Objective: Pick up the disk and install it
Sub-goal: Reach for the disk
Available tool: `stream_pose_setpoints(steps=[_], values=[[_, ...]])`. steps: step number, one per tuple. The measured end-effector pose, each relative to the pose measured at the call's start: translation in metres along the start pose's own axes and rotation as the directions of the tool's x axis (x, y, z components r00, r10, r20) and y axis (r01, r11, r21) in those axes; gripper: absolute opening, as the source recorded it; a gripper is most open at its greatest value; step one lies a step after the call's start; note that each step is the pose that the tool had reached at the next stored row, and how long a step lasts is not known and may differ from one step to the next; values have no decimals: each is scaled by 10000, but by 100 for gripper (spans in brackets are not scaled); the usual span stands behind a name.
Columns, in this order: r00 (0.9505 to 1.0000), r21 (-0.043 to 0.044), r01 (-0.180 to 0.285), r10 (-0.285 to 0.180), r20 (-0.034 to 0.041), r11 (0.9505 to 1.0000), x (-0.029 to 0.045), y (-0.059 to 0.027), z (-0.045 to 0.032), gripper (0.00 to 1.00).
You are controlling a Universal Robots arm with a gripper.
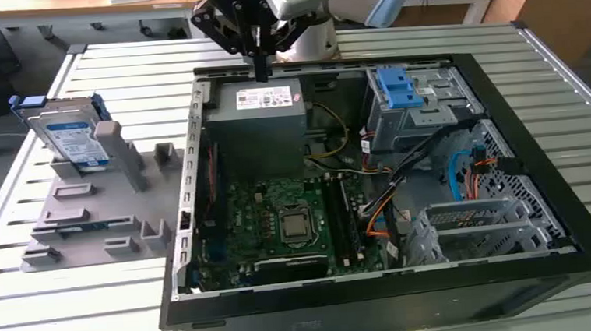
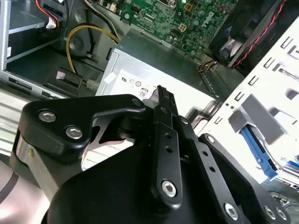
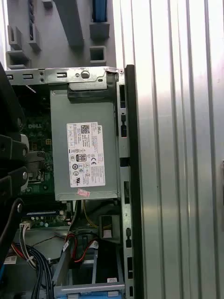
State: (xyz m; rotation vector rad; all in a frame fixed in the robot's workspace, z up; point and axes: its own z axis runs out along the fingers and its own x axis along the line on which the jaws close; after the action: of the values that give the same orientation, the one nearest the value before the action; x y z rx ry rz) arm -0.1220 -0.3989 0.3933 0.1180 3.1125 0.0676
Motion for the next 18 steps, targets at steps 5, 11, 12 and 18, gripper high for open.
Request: stream_pose_setpoints(steps=[5,11,12,18], values=[[10000,0,1,-1,0,10000,0,0,0,11],[10000,0,0,0,1,10000,27,-2,0,11],[10000,0,0,0,0,10000,31,-2,-1,11],[10000,-1,-1,1,1,10000,48,-4,-1,11]])
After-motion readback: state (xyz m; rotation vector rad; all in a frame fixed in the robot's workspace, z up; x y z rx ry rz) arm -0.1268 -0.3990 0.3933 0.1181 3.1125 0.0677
